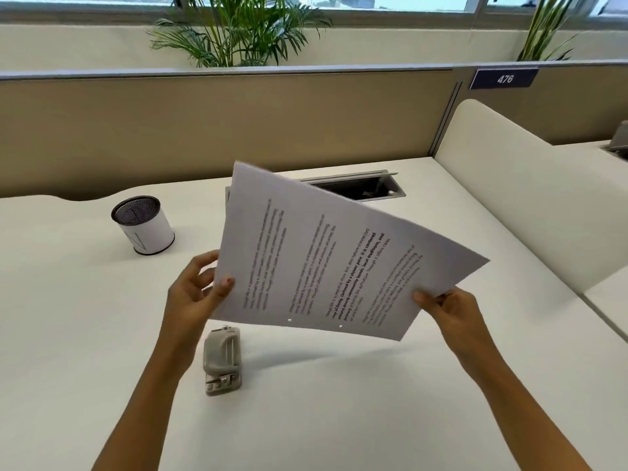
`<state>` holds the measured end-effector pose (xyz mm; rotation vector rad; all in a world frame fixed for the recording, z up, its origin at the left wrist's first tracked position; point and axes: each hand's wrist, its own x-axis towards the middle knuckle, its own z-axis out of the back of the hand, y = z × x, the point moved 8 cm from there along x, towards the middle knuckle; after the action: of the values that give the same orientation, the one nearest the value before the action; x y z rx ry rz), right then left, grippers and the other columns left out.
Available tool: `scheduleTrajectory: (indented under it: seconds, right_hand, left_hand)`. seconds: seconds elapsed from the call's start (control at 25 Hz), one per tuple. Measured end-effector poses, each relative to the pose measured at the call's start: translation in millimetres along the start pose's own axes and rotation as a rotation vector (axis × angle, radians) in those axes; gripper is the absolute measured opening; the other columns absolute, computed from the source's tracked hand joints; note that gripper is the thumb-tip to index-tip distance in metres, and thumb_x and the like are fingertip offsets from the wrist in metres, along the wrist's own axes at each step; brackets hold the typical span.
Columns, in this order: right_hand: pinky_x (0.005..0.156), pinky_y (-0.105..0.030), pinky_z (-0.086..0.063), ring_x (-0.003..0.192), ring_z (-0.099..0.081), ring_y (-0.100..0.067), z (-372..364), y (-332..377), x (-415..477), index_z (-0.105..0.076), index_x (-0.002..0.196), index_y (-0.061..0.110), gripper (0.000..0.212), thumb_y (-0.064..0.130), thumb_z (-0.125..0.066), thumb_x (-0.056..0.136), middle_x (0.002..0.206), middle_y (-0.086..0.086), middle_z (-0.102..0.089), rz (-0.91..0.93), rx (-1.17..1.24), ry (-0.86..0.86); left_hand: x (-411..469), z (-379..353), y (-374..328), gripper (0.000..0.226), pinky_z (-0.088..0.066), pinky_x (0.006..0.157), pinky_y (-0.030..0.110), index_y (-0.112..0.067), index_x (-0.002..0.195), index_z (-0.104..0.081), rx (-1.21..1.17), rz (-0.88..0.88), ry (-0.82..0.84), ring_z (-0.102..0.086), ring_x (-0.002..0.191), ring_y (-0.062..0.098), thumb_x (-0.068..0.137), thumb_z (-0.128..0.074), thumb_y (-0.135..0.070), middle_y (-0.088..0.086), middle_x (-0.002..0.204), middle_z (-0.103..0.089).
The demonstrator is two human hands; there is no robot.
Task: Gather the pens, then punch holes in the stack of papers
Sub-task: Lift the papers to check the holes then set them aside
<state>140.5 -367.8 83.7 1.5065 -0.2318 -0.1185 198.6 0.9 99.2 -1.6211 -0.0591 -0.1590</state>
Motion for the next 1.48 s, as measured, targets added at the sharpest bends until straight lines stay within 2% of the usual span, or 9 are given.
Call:
scheduleTrajectory:
  seconds: [0.16, 0.36, 0.6, 0.8, 0.92, 1.04, 1.2, 1.28, 1.48]
  right_hand:
    - [0.073, -0.012, -0.054, 0.086, -0.07, -0.002, 12.3, 9.4, 4.1, -0.068, 0.088, 0.018, 0.014, 0.006, -0.06, 0.09, 0.09, 0.011, -0.076, 0.08, -0.141, -0.038]
    - [0.073, -0.009, -0.053, 0.088, -0.069, -0.002, 20.4, 8.6, 0.6, -0.064, 0.088, 0.031, 0.024, 0.009, -0.059, 0.092, 0.097, 0.014, -0.07, 0.159, -0.17, -0.192]
    - [0.073, -0.02, -0.05, 0.093, -0.067, -0.015, 24.3, -46.7, -8.7, -0.065, 0.094, 0.016, 0.009, 0.01, -0.06, 0.092, 0.094, 0.009, -0.069, -0.033, -0.228, -0.218]
    - [0.075, -0.02, -0.05, 0.092, -0.066, -0.007, 27.2, -48.4, -10.1, -0.065, 0.091, 0.021, 0.012, 0.01, -0.06, 0.092, 0.096, 0.009, -0.07, -0.031, -0.218, -0.231]
    - [0.073, -0.018, -0.05, 0.089, -0.066, -0.008, 26.8, -54.8, -13.7, -0.065, 0.088, 0.02, 0.011, 0.01, -0.06, 0.091, 0.092, 0.008, -0.07, -0.048, -0.222, -0.255]
    - [0.066, -0.008, -0.051, 0.082, -0.067, -0.003, 25.7, -54.0, -13.9, -0.064, 0.082, 0.026, 0.018, 0.011, -0.06, 0.091, 0.089, 0.012, -0.071, -0.047, -0.223, -0.273]
    - [0.062, -0.016, -0.054, 0.077, -0.07, -0.006, 29.1, -53.4, -10.1, -0.067, 0.082, 0.03, 0.021, 0.011, -0.063, 0.09, 0.089, 0.013, -0.073, -0.091, -0.158, -0.295]
    - [0.07, -0.026, -0.054, 0.082, -0.071, -0.015, 33.6, -59.2, -8.9, -0.069, 0.085, 0.027, 0.02, 0.008, -0.063, 0.09, 0.092, 0.005, -0.074, -0.15, -0.08, -0.335]
    - [0.081, -0.036, -0.056, 0.094, -0.07, -0.02, 37.1, -72.4, -10.5, -0.069, 0.104, 0.014, 0.016, 0.01, -0.061, 0.091, 0.103, -0.001, -0.075, -0.274, 0.156, -0.397]
  left_hand:
    - [4.8, -24.2, -17.8, 0.025, -0.054, 0.07, 0.01, -0.021, 0.106, -0.063, 0.327, -0.164, -0.102, -0.068, 0.084, -0.006, 0.082, -0.064, -0.023, -0.017, 0.097, -0.069]
    - [-8.3, -36.9, 0.6, 0.009, -0.052, 0.069, 0.009, -0.016, 0.099, -0.064, 0.248, -0.158, -0.359, -0.067, 0.082, 0.001, 0.09, -0.061, -0.017, -0.013, 0.095, -0.069]
    - [-28.7, -52.1, 51.2, 0.012, -0.044, 0.061, 0.011, -0.007, 0.098, -0.061, 0.359, 0.021, -0.395, -0.063, 0.081, 0.02, 0.092, -0.057, -0.017, 0.004, 0.09, -0.07]
    - [-29.7, -48.8, 56.5, 0.015, -0.051, 0.072, 0.017, -0.008, 0.1, -0.061, 0.385, -0.002, -0.407, -0.064, 0.084, 0.018, 0.091, -0.056, -0.02, 0.0, 0.095, -0.069]
    - [-32.9, -46.4, 70.3, 0.003, -0.043, 0.063, 0.007, -0.015, 0.093, -0.06, 0.353, 0.07, -0.406, -0.061, 0.077, 0.013, 0.092, -0.057, -0.016, -0.005, 0.082, -0.068]
    - [-29.6, -44.9, 70.3, 0.003, -0.045, 0.063, 0.014, -0.017, 0.09, -0.059, 0.391, 0.057, -0.388, -0.061, 0.073, 0.006, 0.092, -0.058, -0.015, -0.007, 0.08, -0.068]
    - [-4.6, -51.6, 41.2, 0.005, -0.048, 0.067, 0.002, -0.013, 0.096, -0.059, 0.487, -0.095, -0.327, -0.064, 0.08, 0.014, 0.093, -0.055, -0.015, -0.001, 0.094, -0.067]
    - [15.6, -56.7, 27.4, 0.019, -0.044, 0.074, -0.002, -0.011, 0.113, -0.057, 0.482, -0.134, -0.331, -0.062, 0.091, 0.012, 0.095, -0.051, -0.016, -0.002, 0.107, -0.065]
    - [33.9, -88.8, 33.3, 0.042, -0.037, 0.107, 0.028, -0.015, 0.139, -0.037, 0.406, -0.087, -0.296, -0.044, 0.128, 0.012, 0.1, -0.038, -0.027, -0.001, 0.142, -0.046]
